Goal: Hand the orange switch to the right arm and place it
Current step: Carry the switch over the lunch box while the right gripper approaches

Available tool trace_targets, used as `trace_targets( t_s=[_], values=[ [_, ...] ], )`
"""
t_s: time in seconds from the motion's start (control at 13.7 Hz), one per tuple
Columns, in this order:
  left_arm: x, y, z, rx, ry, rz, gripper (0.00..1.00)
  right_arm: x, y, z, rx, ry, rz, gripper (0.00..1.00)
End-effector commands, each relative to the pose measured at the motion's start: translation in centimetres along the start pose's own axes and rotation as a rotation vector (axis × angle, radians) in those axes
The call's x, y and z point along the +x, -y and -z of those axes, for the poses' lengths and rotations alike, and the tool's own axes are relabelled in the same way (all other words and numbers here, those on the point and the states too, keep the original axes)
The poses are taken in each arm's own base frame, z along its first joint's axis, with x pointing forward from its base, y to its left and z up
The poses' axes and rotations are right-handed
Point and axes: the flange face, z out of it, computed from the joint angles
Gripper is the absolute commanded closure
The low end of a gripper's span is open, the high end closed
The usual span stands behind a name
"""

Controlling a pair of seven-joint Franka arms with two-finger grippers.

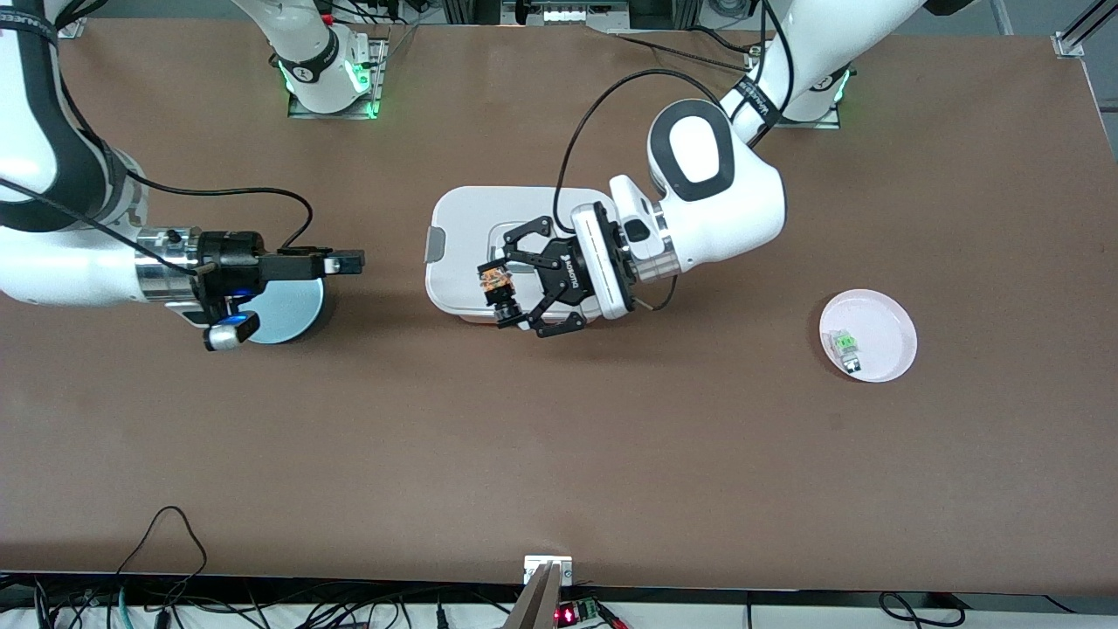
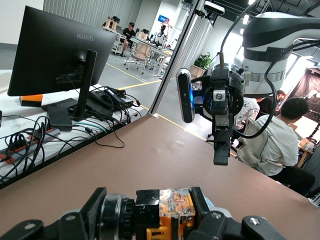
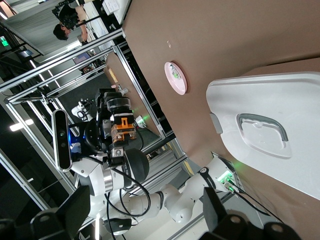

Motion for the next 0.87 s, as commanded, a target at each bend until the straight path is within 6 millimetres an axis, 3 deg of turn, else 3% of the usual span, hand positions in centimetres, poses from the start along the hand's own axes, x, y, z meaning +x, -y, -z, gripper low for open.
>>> trace_targets(
  t_s=[0.0,0.29,0.8],
  values=[
    [0.6,-2.8,-2.4,0.03,-0.04,-0.025,1.0,-0.5,0.3,-2.2,0.017,-0.009,-0.013,0.0],
    [0.3,-4.0,-3.2,0.013,-0.04,-0.009,1.0,0.5,0.6,-6.8,0.054,-0.023,0.009,0.0],
    [0.4,-4.5,-3.4,0.006,-0.041,-0.005,1.0,0.6,0.6,-10.8,0.075,-0.016,0.037,0.0]
  ],
)
